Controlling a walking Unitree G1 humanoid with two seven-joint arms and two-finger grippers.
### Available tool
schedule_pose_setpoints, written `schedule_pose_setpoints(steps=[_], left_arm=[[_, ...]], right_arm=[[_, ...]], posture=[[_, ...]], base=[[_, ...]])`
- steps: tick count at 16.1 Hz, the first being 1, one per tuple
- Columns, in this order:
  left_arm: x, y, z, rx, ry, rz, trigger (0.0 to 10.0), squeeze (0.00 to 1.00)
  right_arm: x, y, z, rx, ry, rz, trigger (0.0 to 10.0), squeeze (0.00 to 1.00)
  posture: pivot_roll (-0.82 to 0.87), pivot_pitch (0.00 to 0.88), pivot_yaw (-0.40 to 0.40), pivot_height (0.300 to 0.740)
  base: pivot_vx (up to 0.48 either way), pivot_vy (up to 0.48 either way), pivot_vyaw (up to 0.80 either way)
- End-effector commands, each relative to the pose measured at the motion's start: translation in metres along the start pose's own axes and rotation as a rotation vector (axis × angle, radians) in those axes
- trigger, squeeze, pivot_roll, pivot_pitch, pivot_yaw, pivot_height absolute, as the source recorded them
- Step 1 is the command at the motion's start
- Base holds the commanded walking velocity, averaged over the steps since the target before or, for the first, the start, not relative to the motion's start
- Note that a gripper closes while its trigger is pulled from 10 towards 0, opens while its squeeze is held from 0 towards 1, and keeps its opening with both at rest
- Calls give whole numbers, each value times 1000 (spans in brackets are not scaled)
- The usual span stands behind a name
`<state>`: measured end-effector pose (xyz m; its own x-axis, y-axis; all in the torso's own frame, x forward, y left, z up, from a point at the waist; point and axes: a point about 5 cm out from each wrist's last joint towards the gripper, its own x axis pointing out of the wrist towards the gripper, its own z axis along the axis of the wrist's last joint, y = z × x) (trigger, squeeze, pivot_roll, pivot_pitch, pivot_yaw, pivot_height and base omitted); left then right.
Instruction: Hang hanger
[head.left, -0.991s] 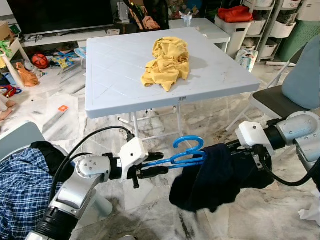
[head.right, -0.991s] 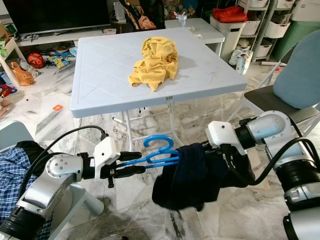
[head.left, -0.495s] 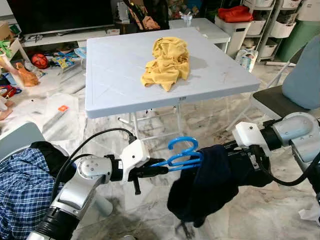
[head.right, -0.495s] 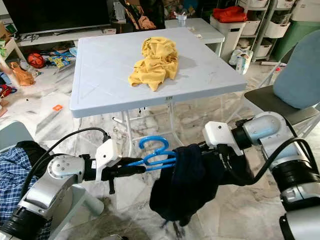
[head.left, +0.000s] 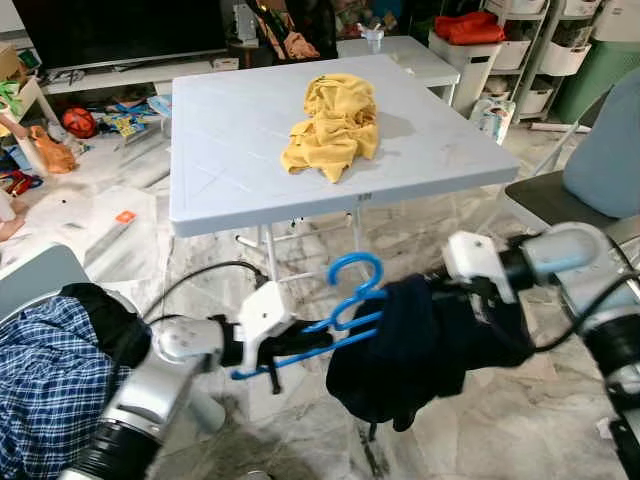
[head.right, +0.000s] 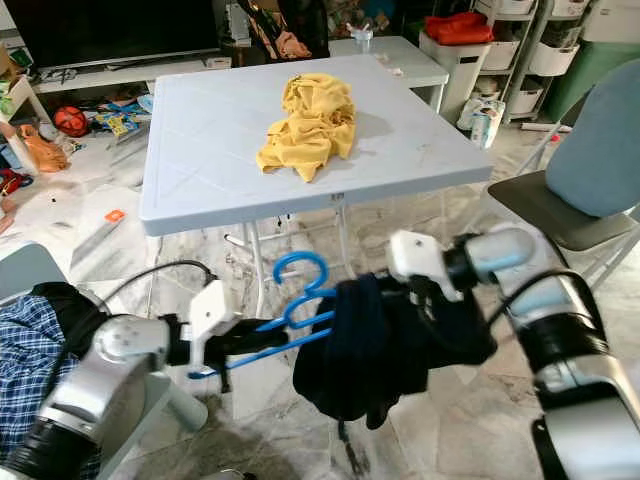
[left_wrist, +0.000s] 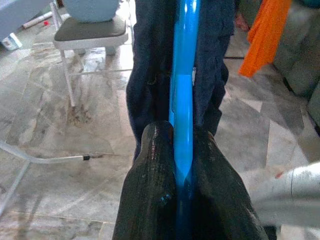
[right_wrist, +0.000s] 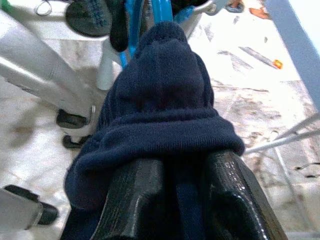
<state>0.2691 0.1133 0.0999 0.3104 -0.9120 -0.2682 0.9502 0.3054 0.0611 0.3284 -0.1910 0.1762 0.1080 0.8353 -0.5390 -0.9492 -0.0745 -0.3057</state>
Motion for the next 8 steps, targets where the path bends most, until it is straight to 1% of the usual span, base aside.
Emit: schedule_pose_setpoints(steps=[1, 2, 3, 4, 6, 8], left_arm=[[0, 3, 5, 8, -37, 33, 0, 0], [-2, 9, 3, -6, -57, 114, 0, 0], [-3, 12, 1, -27, -69, 168, 0, 0], [-3, 12, 0, -35, -73, 171, 0, 0], [-5, 12, -6, -104, -102, 245, 0, 0], [-5, 13, -8, -141, -125, 289, 0, 0]], right_arm=[[-2, -11, 9, -45, -8, -63, 10000, 1000], [-1, -20, 8, -99, 60, -167, 10000, 1000], [-1, -26, 8, -120, 81, -236, 10000, 1000], [0, -27, 9, -119, 81, -245, 10000, 1000], [2, -29, 11, -133, 70, -255, 10000, 1000], [2, -31, 9, -145, 95, -275, 10000, 1000]], posture=[[-98, 0, 2, 740], [-100, 0, 3, 740], [-100, 0, 3, 740], [-100, 0, 3, 740], [-95, 0, -3, 740], [-95, 0, -3, 740]], base=[[0, 0, 0], [0, 0, 0], [0, 0, 0], [0, 0, 0], [0, 0, 0], [0, 0, 0]])
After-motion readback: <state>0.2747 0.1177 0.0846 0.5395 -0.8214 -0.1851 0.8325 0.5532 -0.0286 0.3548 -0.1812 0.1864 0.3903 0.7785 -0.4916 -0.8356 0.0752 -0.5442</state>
